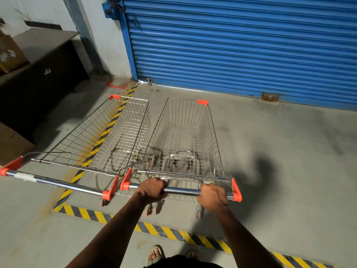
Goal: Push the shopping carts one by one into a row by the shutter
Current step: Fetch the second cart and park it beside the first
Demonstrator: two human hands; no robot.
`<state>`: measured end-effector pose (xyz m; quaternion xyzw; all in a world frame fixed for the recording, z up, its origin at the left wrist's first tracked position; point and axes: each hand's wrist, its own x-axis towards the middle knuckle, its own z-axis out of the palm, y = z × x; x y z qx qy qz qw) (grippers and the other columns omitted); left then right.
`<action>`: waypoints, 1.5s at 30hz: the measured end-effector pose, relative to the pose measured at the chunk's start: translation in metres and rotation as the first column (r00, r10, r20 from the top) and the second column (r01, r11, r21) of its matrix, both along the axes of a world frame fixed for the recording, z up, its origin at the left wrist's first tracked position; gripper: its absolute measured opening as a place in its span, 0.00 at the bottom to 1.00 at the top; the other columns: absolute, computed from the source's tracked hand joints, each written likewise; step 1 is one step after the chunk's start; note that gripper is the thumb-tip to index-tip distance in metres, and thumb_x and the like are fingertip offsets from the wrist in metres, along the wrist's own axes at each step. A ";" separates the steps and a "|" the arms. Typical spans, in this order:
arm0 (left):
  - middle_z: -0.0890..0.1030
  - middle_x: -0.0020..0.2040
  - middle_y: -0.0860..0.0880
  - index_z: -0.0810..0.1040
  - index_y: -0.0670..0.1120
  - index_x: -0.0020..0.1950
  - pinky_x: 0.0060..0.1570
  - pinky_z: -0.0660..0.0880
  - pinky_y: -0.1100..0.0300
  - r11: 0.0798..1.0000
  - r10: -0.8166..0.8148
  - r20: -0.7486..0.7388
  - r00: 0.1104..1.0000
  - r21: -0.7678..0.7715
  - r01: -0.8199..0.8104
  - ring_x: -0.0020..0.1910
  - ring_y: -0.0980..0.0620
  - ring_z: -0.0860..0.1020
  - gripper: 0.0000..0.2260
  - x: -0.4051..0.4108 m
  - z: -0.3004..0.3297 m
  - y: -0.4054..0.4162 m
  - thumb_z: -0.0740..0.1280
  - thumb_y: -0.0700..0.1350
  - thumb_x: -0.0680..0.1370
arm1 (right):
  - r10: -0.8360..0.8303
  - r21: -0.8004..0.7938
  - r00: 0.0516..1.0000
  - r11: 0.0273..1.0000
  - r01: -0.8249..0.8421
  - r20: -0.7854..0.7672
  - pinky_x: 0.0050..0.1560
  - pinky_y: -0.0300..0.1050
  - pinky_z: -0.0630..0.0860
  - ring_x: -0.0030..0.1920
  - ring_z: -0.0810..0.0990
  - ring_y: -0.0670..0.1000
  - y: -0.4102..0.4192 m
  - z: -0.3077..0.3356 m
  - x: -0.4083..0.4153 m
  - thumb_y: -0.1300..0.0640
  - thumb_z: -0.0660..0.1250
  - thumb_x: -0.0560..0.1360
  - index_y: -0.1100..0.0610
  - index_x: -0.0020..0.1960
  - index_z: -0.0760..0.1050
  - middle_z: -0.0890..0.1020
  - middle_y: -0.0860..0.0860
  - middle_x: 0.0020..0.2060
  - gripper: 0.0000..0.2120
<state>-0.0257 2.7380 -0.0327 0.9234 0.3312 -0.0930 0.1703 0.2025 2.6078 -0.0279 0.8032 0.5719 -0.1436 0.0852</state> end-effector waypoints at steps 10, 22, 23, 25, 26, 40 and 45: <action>0.82 0.47 0.51 0.78 0.52 0.51 0.42 0.68 0.60 0.999 -0.023 0.007 1.000 0.050 0.023 0.48 0.50 0.80 0.08 -0.003 0.000 -0.003 0.66 0.55 0.78 | -0.009 -0.039 1.000 0.999 0.008 -0.027 0.50 0.49 0.81 0.46 0.83 0.54 -0.006 -0.004 -0.004 0.48 0.63 0.78 0.51 0.56 0.79 0.83 0.50 0.47 0.12; 0.82 0.50 0.49 0.78 0.51 0.54 0.44 0.69 0.59 1.000 -0.020 -0.034 0.999 0.012 0.021 0.49 0.49 0.79 0.10 0.005 -0.001 -0.011 0.65 0.56 0.79 | -0.016 -0.016 1.000 1.000 0.015 -0.027 0.50 0.50 0.79 0.47 0.82 0.54 -0.016 -0.004 0.004 0.46 0.61 0.78 0.50 0.55 0.79 0.82 0.50 0.47 0.12; 0.82 0.50 0.49 0.78 0.51 0.54 0.44 0.69 0.59 1.000 -0.020 -0.038 0.999 0.008 0.020 0.49 0.49 0.79 0.10 0.005 -0.001 -0.011 0.65 0.56 0.79 | -0.012 -0.016 1.000 1.000 0.011 -0.027 0.50 0.50 0.78 0.47 0.82 0.54 -0.016 -0.004 0.004 0.46 0.61 0.78 0.50 0.56 0.79 0.82 0.50 0.47 0.12; 0.82 0.50 0.49 0.78 0.50 0.54 0.44 0.69 0.59 1.000 -0.021 -0.038 0.999 0.010 0.021 0.49 0.49 0.80 0.11 0.005 0.000 -0.011 0.64 0.56 0.79 | -0.008 -0.016 0.999 1.000 0.008 -0.033 0.50 0.50 0.78 0.47 0.82 0.54 -0.016 -0.005 0.004 0.46 0.61 0.79 0.50 0.56 0.79 0.83 0.50 0.48 0.12; 0.82 0.50 0.48 0.78 0.50 0.54 0.44 0.69 0.59 1.000 -0.024 -0.034 0.999 0.010 0.024 0.49 0.48 0.80 0.11 0.004 0.001 -0.011 0.64 0.55 0.79 | -0.008 -0.017 0.999 1.000 0.007 -0.033 0.50 0.49 0.78 0.47 0.81 0.54 -0.016 -0.005 0.004 0.46 0.61 0.79 0.50 0.56 0.79 0.83 0.50 0.48 0.13; 0.75 0.59 0.50 0.71 0.48 0.67 0.58 0.72 0.50 0.961 -0.144 0.297 0.944 0.271 0.062 0.56 0.50 0.73 0.36 -0.081 0.031 0.016 0.56 0.76 0.75 | 0.200 0.081 0.978 0.976 -0.204 0.051 0.68 0.58 0.67 0.68 0.73 0.56 0.008 0.037 -0.048 0.16 0.52 0.67 0.48 0.70 0.71 0.76 0.53 0.69 0.46; 0.79 0.58 0.46 0.71 0.46 0.66 0.57 0.75 0.48 0.946 -0.182 0.368 0.912 0.319 0.060 0.57 0.46 0.76 0.34 -0.190 0.041 0.058 0.60 0.73 0.76 | 0.246 0.348 0.969 0.906 -0.242 0.034 0.64 0.55 0.69 0.62 0.76 0.54 0.054 0.049 -0.168 0.25 0.53 0.75 0.47 0.63 0.73 0.79 0.50 0.60 0.31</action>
